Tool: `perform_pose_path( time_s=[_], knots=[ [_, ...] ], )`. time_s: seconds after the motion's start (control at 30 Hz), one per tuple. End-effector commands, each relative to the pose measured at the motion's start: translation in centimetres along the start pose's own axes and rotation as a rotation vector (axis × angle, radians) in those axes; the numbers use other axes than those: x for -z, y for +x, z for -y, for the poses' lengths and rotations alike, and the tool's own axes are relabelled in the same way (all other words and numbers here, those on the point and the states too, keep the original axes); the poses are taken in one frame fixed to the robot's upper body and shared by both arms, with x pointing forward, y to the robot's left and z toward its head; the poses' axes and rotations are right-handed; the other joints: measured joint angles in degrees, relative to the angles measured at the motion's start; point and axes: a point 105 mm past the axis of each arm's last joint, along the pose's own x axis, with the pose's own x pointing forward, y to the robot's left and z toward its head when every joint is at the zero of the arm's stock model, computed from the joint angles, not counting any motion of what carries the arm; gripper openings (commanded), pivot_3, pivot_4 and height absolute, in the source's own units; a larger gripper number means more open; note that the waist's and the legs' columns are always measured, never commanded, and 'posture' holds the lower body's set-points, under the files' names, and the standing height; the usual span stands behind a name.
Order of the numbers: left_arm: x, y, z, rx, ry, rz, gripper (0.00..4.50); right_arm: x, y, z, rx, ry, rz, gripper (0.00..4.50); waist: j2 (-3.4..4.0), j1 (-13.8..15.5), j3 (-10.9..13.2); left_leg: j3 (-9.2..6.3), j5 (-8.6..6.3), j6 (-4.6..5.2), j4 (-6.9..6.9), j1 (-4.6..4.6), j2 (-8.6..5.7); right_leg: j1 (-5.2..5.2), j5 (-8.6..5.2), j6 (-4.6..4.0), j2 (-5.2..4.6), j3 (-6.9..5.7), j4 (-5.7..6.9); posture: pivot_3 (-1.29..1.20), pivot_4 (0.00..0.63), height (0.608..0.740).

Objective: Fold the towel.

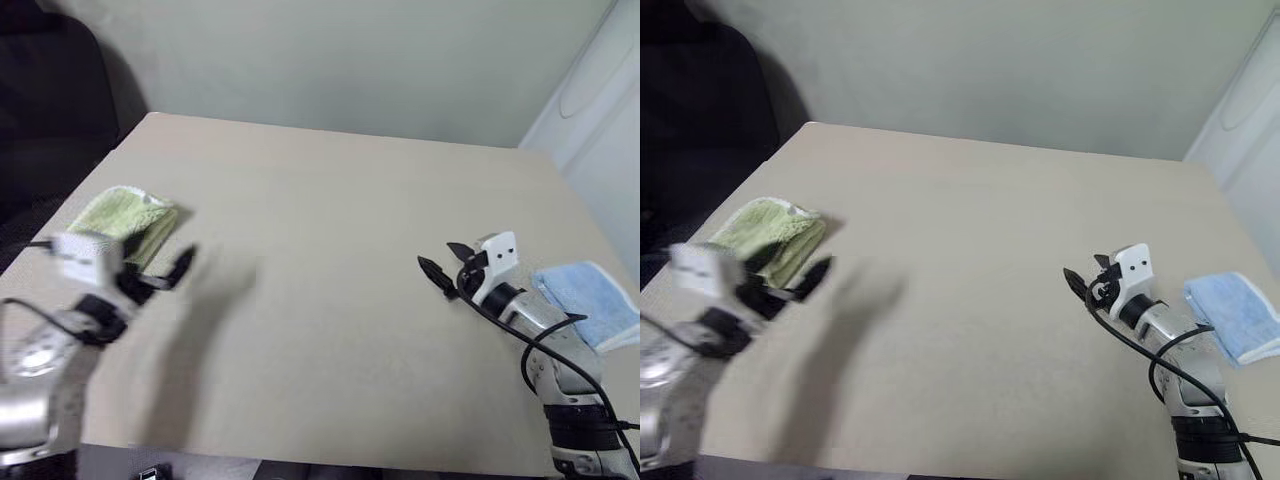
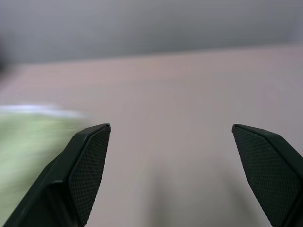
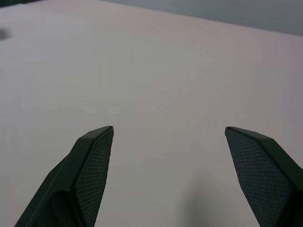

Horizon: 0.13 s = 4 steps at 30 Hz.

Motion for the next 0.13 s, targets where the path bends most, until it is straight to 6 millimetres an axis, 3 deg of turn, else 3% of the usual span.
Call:
perform_pose_path(
  time_s=[0.03,0.13],
  knots=[
    [0.3,2.1,2.0,0.077,0.034,-0.002,4.47,-1.8,-0.7,0.3,0.037,-0.051,0.053,3.97,-0.02,-0.27,-0.01,0.03,-0.01,-0.02,-0.02,0.00,0.06,-0.03,0.01,0.01,0.04,-0.02,0.01,0.00,0.150,0.740],
    [1.5,4.0,3.5,0.142,0.062,-0.030,4.47,-1.6,-1.5,0.6,0.076,-0.062,0.050,3.97,-0.07,-0.62,-0.05,0.09,-0.01,-0.06,-0.07,0.09,0.24,0.00,0.03,0.06,0.14,-0.06,0.04,0.00,0.150,0.740]
  ],
)
